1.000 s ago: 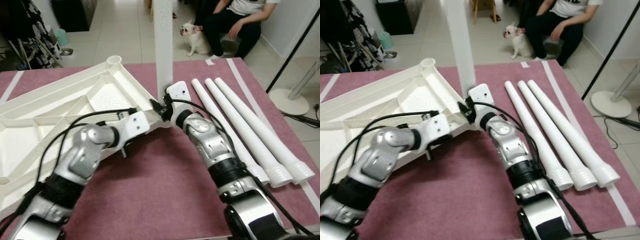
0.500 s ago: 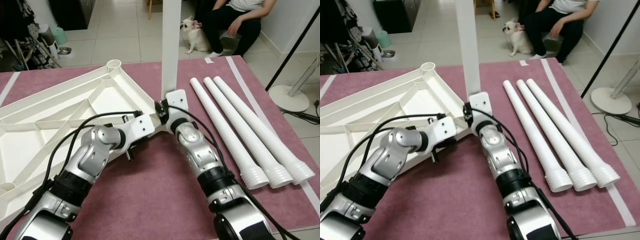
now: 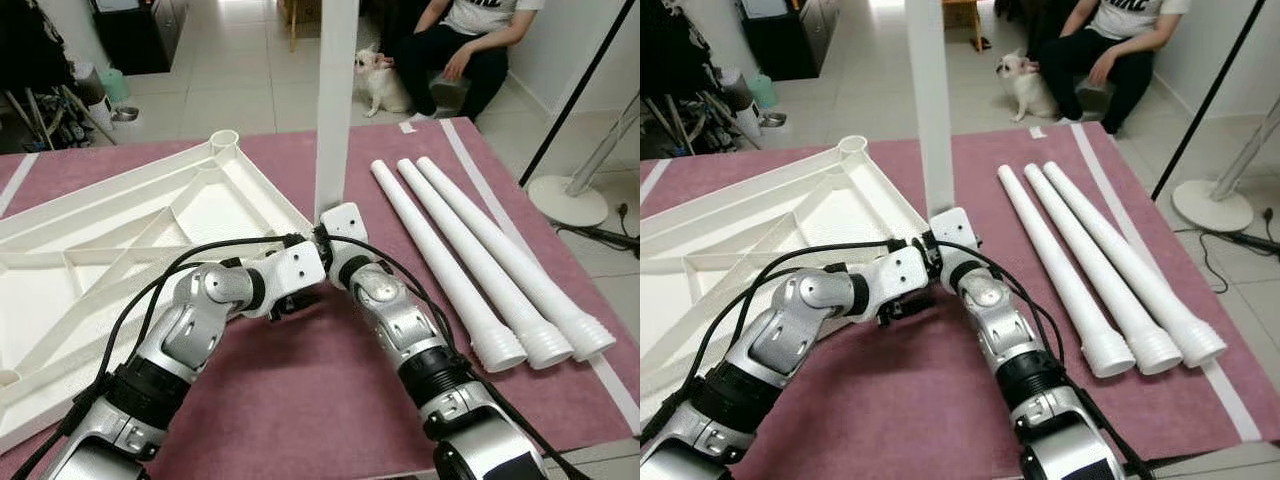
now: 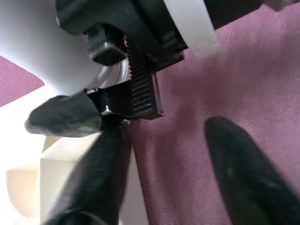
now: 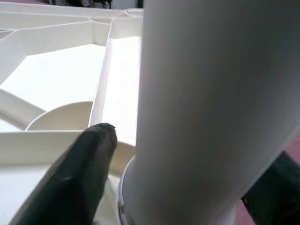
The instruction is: Building children table
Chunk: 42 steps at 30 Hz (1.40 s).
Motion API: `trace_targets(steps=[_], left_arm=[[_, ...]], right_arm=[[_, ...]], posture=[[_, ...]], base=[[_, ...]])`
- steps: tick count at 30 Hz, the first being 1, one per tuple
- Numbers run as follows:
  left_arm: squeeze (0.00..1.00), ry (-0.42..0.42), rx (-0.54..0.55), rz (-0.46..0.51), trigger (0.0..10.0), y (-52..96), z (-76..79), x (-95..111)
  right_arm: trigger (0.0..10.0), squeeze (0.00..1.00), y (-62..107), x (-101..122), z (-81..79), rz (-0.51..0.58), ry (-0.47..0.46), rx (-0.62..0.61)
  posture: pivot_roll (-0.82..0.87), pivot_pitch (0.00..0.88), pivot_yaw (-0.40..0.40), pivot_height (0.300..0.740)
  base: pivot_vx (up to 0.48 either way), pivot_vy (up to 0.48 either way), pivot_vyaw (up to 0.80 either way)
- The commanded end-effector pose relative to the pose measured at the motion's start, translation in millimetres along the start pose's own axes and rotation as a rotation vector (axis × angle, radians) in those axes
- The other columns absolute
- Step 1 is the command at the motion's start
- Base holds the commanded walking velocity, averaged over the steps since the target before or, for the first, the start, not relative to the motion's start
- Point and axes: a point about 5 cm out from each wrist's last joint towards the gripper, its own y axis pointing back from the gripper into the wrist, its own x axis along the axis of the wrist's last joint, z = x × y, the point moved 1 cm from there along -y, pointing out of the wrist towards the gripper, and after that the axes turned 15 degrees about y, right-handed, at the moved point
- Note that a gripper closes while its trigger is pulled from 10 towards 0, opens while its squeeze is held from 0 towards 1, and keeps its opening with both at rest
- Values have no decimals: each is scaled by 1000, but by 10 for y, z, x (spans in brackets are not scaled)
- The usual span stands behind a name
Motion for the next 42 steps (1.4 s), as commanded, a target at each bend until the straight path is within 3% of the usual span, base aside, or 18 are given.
trace_targets(steps=[1,5,8,11,12,14,17,18,21,24,32,36,42], left_arm=[[0,-19,59,120,10000,117,-91,221],[0,14,26,170,10000,223,-84,275],[0,45,39,233,10000,375,-114,304],[0,57,52,241,10000,418,-130,294],[0,56,72,229,10000,477,-146,235],[0,56,72,229,10000,477,-146,235],[0,89,99,225,10000,548,-148,152],[0,89,99,225,10000,548,-148,152],[0,158,183,202,10000,607,-187,-27],[0,188,220,178,10000,632,-171,-176],[0,188,236,118,10000,689,-154,-372],[0,189,326,79,10000,702,-338,-442],[0,193,390,46,10000,678,-471,-489]], right_arm=[[10000,0,33,61,-160,52,-3,92],[10000,0,103,111,-103,93,12,92],[10000,0,287,123,37,126,51,64],[10000,0,370,124,72,136,63,66],[10000,0,552,84,101,126,60,92],[10000,0,552,84,101,126,60,92],[10000,0,797,-51,110,73,40,101],[10000,0,797,-51,110,73,40,101],[10000,0,992,-251,107,1,33,70],[10000,0,1064,-325,99,-24,15,53],[10000,0,1077,-230,157,23,66,38],[10000,0,918,-149,234,62,139,9],[10000,0,774,-108,232,83,142,5]], posture=[[79,0,76,740],[80,0,77,740],[77,0,69,740],[71,0,66,740],[59,0,64,740],[59,0,64,740],[33,0,69,740],[33,0,69,740],[13,0,77,740],[5,0,82,740],[-20,0,94,740],[-21,0,88,740],[-26,0,83,740]], base=[[0,0,0],[0,0,0],[0,0,0],[0,0,0],[0,0,0],[0,0,0],[0,0,0],[0,0,0],[0,0,0],[0,0,0],[0,0,0],[0,0,0],[0,0,0]])
